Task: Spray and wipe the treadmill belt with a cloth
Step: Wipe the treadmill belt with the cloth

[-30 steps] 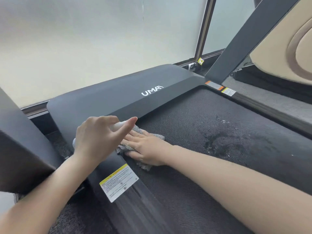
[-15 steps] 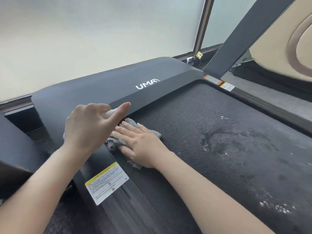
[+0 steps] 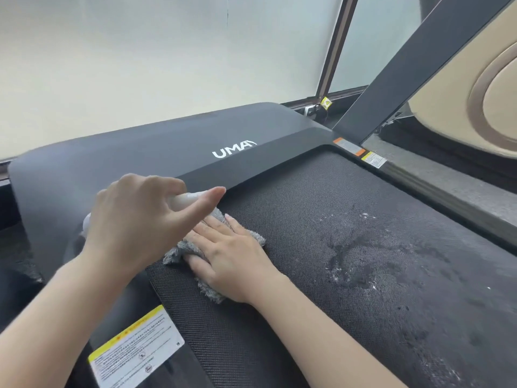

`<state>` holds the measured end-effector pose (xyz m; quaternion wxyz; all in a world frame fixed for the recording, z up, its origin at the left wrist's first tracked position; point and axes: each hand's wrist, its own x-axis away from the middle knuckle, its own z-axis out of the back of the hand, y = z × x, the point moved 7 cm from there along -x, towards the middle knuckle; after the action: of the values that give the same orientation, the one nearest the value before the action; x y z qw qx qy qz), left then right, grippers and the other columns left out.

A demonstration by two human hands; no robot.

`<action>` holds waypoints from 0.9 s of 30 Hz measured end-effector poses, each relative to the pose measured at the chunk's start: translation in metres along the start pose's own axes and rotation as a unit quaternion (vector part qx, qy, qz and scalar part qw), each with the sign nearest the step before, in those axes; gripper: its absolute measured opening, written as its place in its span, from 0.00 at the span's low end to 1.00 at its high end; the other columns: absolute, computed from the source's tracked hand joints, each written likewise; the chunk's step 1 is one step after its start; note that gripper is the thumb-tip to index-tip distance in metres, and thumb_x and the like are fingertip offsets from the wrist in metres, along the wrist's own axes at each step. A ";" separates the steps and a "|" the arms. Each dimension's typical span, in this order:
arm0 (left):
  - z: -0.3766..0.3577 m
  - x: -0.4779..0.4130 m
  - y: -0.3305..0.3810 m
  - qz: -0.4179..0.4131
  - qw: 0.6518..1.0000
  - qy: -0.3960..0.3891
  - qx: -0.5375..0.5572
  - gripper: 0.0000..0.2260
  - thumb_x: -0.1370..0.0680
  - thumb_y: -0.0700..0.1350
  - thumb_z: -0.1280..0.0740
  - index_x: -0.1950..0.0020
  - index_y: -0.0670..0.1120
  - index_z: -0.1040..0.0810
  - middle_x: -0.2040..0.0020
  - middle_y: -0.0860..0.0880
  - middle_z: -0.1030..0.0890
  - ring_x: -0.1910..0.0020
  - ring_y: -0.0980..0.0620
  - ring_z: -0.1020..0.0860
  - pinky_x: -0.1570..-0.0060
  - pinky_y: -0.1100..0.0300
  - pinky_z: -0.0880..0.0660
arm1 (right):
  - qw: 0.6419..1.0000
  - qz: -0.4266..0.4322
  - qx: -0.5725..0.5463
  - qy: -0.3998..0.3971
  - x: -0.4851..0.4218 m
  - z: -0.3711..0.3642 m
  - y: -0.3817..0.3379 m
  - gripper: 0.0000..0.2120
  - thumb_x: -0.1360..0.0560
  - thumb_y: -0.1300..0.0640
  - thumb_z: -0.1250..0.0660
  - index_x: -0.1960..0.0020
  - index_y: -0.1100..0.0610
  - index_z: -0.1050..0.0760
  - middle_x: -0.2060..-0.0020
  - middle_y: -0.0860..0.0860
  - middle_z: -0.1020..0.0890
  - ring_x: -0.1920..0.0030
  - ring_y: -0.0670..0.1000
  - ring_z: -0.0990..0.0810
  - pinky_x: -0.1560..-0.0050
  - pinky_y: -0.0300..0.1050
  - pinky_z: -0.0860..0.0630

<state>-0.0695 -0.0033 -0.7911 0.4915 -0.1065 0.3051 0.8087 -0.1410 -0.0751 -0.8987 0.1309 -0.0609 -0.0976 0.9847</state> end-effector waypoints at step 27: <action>-0.051 -0.044 0.027 -0.043 0.998 -0.040 0.030 0.34 0.31 0.74 0.45 0.74 0.43 0.26 0.80 0.46 0.33 0.77 0.47 0.29 0.73 0.61 0.38 | 0.984 -0.178 0.029 0.005 -0.011 0.048 0.210 0.25 0.19 0.46 0.52 0.23 0.48 0.52 0.24 0.43 0.49 0.25 0.42 0.56 0.25 0.48 0.60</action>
<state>-0.0772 -0.0750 -0.8000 0.5405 -0.0725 0.3042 0.7810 -0.1885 -0.2852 -0.8947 0.3062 -0.0441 -0.0774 0.9478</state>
